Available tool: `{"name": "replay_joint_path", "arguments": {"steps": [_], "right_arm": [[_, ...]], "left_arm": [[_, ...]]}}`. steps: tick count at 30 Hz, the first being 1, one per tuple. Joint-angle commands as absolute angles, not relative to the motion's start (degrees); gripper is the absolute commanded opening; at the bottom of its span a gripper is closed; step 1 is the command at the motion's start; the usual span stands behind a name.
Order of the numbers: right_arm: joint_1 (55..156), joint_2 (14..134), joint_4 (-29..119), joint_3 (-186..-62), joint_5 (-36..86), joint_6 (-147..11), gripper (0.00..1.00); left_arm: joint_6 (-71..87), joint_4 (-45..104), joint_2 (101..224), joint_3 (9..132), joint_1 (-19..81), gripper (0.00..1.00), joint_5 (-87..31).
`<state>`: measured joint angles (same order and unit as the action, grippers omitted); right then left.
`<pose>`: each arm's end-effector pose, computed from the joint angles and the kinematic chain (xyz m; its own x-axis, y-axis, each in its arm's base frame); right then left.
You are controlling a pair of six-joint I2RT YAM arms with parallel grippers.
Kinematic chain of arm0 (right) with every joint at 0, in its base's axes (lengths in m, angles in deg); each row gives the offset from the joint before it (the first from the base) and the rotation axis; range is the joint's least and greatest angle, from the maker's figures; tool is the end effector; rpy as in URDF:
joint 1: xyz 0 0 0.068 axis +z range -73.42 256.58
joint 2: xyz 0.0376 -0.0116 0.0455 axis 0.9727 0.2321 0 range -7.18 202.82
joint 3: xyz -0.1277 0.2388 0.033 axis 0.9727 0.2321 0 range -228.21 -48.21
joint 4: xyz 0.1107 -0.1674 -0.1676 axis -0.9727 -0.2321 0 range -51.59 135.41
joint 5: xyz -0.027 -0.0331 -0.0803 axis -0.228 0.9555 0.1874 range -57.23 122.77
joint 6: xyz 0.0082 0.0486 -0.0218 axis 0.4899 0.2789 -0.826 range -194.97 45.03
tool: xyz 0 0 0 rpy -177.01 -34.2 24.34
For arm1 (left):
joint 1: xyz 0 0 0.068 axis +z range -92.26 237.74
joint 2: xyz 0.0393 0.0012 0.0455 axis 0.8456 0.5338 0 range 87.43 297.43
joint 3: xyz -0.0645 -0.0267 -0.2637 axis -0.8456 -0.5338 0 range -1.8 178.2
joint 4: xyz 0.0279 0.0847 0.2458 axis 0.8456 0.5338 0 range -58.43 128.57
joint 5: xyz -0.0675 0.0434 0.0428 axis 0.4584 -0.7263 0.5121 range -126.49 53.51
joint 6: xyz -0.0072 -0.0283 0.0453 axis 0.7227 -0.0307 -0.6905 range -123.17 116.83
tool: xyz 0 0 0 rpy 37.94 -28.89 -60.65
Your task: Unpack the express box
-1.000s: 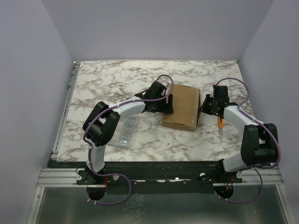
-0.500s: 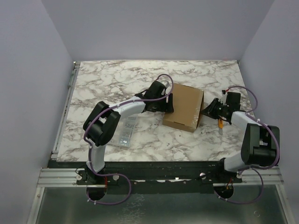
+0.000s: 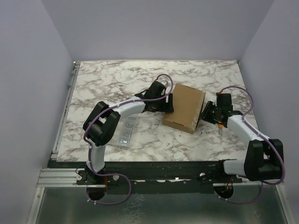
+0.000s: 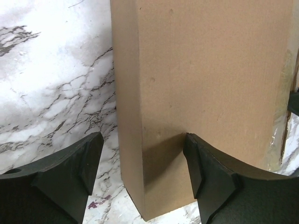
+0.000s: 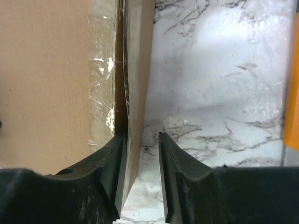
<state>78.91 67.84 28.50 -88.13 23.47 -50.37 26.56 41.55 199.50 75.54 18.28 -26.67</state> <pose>0.2535 0.0160 0.1907 -0.7741 0.3797 -0.5066 0.2010 0.9062 0.3721 0.3299 -0.2795 0.1912 -0.8286 0.0491 -0.5577 0.3557 0.8155 -0.4567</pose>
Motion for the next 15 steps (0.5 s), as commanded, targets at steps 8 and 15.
{"name": "replay_joint_path", "arguments": {"steps": [8,15], "right_arm": [[80.5,71.2,21.0,-94.3,28.1,-53.6,0.34],[80.8,74.6,19.2,-97.4,25.9,-56.3,0.39]], "left_arm": [[-8.8,19.6,169.8,50.0,-0.5,0.88,-53.6],[-17.8,6.2,173.6,45.1,-10.2,0.92,-50.4]]}}
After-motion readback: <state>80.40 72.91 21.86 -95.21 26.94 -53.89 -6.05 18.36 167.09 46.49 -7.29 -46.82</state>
